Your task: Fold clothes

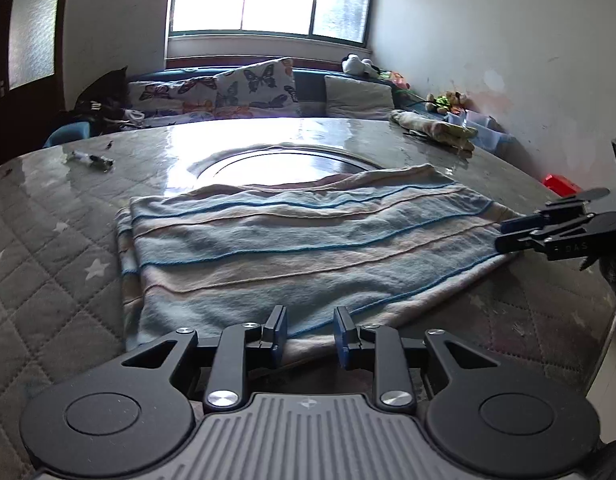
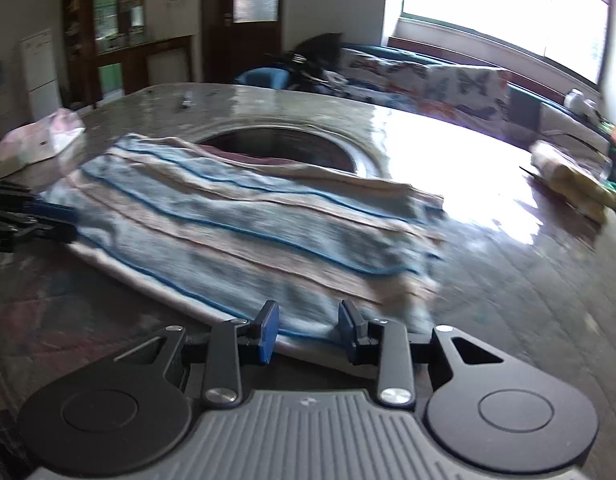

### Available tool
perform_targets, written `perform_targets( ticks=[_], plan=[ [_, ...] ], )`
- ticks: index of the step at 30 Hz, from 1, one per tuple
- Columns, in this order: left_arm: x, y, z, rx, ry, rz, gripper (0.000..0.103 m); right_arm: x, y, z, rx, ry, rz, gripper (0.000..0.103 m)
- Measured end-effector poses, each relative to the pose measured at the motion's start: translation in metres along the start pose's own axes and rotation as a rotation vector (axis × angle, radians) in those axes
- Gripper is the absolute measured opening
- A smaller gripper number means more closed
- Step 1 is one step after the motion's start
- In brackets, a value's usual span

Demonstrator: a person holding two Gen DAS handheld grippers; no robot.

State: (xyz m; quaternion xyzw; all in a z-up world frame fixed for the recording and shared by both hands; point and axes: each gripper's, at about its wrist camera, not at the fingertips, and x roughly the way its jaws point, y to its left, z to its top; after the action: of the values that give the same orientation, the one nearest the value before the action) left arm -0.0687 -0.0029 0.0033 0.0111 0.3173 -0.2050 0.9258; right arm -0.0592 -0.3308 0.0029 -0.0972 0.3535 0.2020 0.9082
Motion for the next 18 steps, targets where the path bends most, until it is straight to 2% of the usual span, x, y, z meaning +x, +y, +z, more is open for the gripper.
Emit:
perform_targets(
  ticks=[6,9,13,18],
  plan=[
    [-0.010,0.010,0.002,-0.043,-0.015,0.037,0.035,-0.008,-0.014,0.001,0.022,-0.014,-0.016,0.033],
    [-0.011,0.017,0.001,-0.066,-0.013,0.059,0.035,-0.004,-0.014,0.008,0.022,-0.036,-0.019,0.033],
    [-0.012,0.025,-0.004,-0.090,-0.011,0.069,0.035,0.013,-0.024,0.005,0.050,-0.004,-0.047,0.031],
    [-0.017,0.029,-0.001,-0.106,-0.022,0.072,0.035,0.006,-0.025,0.010,0.058,-0.021,-0.038,0.031]
  ],
)
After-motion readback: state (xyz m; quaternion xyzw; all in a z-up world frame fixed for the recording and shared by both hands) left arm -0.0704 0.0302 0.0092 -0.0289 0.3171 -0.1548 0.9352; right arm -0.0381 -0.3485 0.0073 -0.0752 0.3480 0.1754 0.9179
